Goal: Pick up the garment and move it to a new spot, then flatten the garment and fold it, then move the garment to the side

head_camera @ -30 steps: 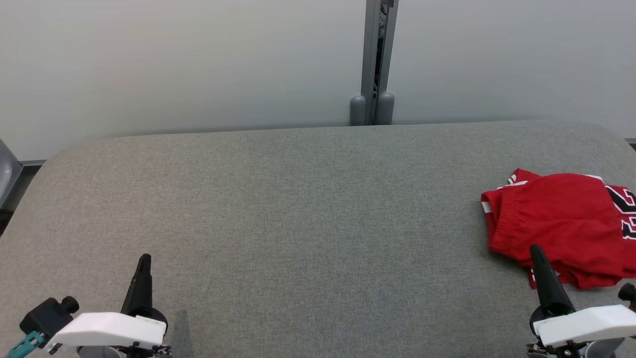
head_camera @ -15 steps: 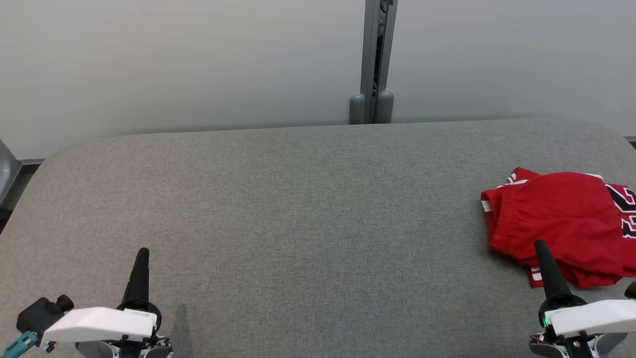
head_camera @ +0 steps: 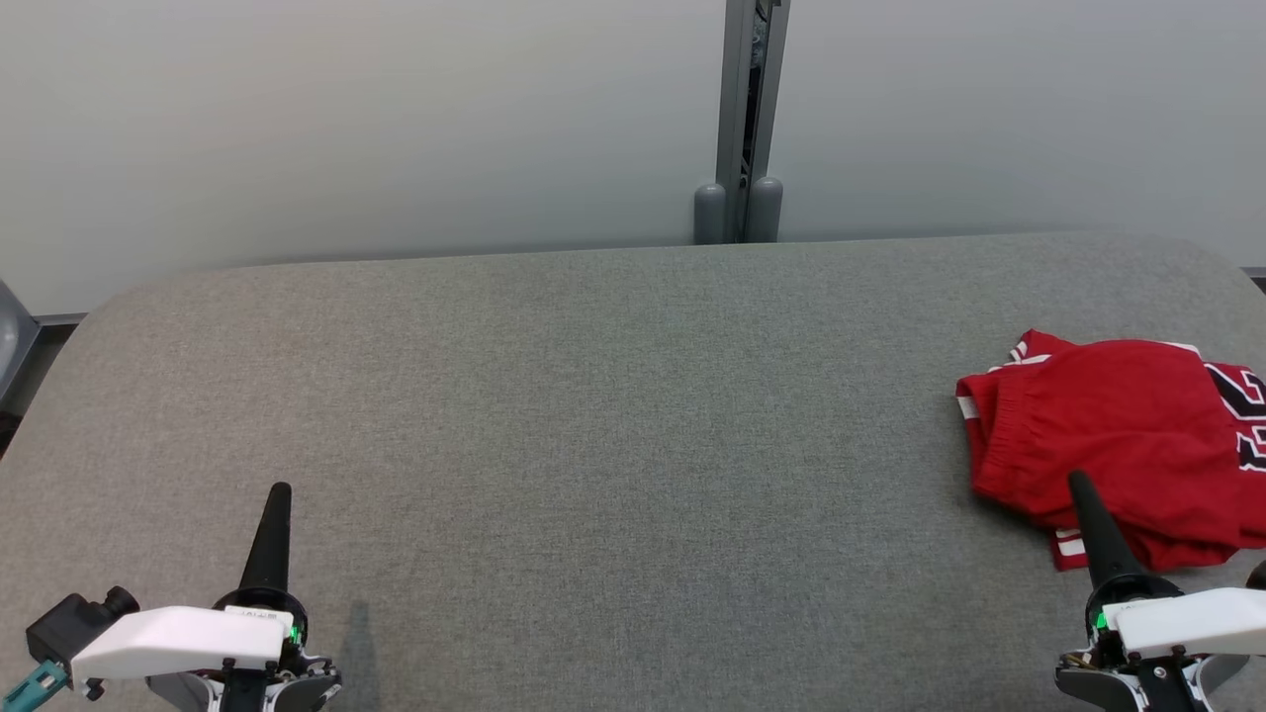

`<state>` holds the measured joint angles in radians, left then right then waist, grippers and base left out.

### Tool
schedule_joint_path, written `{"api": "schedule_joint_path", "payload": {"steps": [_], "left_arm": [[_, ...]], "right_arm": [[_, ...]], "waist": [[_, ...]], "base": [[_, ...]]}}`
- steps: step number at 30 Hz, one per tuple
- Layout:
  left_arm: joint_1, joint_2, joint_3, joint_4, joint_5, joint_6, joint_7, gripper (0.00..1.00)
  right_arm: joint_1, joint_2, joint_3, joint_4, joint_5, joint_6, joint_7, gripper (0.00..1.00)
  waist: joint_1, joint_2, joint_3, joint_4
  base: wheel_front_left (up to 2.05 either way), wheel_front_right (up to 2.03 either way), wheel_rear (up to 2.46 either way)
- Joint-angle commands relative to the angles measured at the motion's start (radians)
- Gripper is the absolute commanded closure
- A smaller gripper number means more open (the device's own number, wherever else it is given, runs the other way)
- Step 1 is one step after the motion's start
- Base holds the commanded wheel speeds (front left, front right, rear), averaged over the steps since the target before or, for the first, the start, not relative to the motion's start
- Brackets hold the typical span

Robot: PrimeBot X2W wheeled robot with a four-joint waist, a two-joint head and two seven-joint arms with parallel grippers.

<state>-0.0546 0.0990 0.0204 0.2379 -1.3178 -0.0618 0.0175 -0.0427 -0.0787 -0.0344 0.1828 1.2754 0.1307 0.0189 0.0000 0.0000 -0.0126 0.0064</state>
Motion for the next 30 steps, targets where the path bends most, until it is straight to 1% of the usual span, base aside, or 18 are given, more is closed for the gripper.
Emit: {"api": "schedule_joint_path", "payload": {"steps": [1, 30], "left_arm": [[-0.030, 0.002, 0.010, -0.007, -0.015, -0.008, 0.003, 1.00], [-0.051, -0.032, 0.070, 0.003, -0.205, -0.052, 0.069, 1.00]], "right_arm": [[-0.020, -0.005, -0.007, -0.001, 0.019, 0.000, 0.006, 1.00], [-0.053, 0.005, -0.041, 0.042, 0.248, 0.000, 0.054, 1.00]], "waist": [[0.0000, 0.0000, 0.000, 0.000], [0.0000, 0.0000, 0.010, -0.004]], "base": [[0.00, 0.00, 0.00], [0.00, 0.00, 0.00]]}}
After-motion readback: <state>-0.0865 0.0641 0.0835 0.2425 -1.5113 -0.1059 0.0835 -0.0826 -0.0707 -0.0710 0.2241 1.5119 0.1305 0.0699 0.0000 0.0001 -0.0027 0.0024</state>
